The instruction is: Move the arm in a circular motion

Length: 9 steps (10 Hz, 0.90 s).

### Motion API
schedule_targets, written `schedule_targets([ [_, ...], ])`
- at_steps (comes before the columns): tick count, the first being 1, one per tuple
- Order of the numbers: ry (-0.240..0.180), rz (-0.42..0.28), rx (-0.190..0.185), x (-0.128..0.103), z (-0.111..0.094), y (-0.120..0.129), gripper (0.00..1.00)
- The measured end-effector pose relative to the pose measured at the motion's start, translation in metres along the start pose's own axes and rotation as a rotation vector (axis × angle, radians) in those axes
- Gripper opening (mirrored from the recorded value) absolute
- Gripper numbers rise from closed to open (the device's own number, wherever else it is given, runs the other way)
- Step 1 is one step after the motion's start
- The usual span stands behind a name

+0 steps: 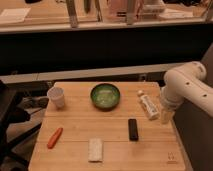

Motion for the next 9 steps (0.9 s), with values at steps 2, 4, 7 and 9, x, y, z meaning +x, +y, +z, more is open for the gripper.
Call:
schedule_targets([
  [2, 0.0, 0.0, 0.0, 0.0, 0.0, 0.0, 0.8],
  [4, 0.0, 0.0, 0.0, 0.0, 0.0, 0.0, 0.8],
  [7, 0.0, 0.0, 0.0, 0.0, -0.0001, 0.0, 0.8],
  [9, 0.005, -0.008, 0.002, -0.0028, 0.0, 0.0022, 0.8],
])
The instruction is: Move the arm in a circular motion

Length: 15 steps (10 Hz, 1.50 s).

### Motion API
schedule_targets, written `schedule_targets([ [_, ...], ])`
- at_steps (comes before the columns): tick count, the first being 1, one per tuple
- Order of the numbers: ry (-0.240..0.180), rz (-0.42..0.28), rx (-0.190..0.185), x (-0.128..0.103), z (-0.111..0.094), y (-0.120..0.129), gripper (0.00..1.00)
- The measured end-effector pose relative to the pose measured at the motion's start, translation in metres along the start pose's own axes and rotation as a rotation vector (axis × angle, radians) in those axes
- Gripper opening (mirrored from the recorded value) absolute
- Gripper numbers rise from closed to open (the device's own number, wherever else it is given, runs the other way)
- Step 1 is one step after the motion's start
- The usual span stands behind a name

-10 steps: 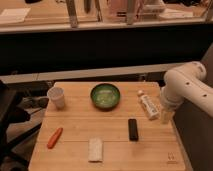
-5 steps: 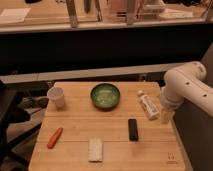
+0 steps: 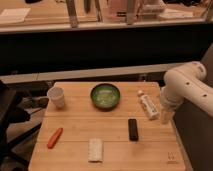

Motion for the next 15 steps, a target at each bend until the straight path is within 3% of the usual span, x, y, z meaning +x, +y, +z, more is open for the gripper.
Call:
schedule_targets([
  [3, 0.009, -0.045, 0.008, -0.034, 0.0, 0.008, 0.8],
  [7, 0.028, -0.1, 0.016, -0.047, 0.001, 0.02, 0.8],
  [9, 0.038, -0.138, 0.028, -0.077, 0.001, 0.02, 0.8],
  [13, 0.062, -0.186, 0.047, -0.098, 0.003, 0.02, 0.8],
  [15, 0.069, -0.231, 0.057, -0.126, 0.004, 0.02, 0.8],
])
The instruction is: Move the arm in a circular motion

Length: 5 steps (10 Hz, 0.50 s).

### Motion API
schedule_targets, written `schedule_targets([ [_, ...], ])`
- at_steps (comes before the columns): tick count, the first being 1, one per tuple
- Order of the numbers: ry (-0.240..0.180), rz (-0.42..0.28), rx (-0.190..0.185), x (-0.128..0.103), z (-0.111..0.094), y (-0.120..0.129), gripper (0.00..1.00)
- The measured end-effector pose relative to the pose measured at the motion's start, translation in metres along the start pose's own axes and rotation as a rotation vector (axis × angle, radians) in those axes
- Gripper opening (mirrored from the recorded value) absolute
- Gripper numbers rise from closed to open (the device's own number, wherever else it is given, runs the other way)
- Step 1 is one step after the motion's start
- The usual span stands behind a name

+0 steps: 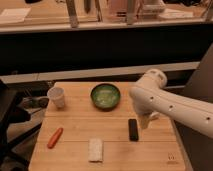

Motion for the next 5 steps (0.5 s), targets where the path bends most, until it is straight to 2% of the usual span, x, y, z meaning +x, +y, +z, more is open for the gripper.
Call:
schedule_targets([
  [3, 0.01, -0.036, 0.01, -0.018, 0.0, -0.005, 0.8],
  [5, 0.01, -0.07, 0.017, -0.039, 0.0, -0.009, 0.8],
])
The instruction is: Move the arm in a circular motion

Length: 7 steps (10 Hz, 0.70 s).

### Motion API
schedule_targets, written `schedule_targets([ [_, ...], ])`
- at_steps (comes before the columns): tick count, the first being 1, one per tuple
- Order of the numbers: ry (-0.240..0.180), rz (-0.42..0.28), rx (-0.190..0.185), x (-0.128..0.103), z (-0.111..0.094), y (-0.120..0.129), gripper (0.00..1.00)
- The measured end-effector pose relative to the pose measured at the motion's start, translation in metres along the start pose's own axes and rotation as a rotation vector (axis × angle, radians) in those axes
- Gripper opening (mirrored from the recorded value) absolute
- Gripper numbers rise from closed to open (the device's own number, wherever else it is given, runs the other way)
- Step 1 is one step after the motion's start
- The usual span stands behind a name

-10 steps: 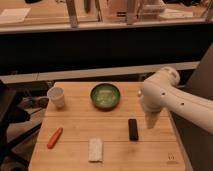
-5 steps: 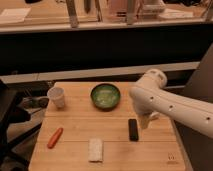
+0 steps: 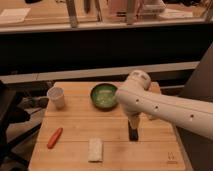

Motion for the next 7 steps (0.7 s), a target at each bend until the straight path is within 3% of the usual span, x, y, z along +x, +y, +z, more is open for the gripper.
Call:
schedule_targets([
  [7, -0.004, -0.055, 0.028, -0.045, 0.002, -0.024, 0.8],
])
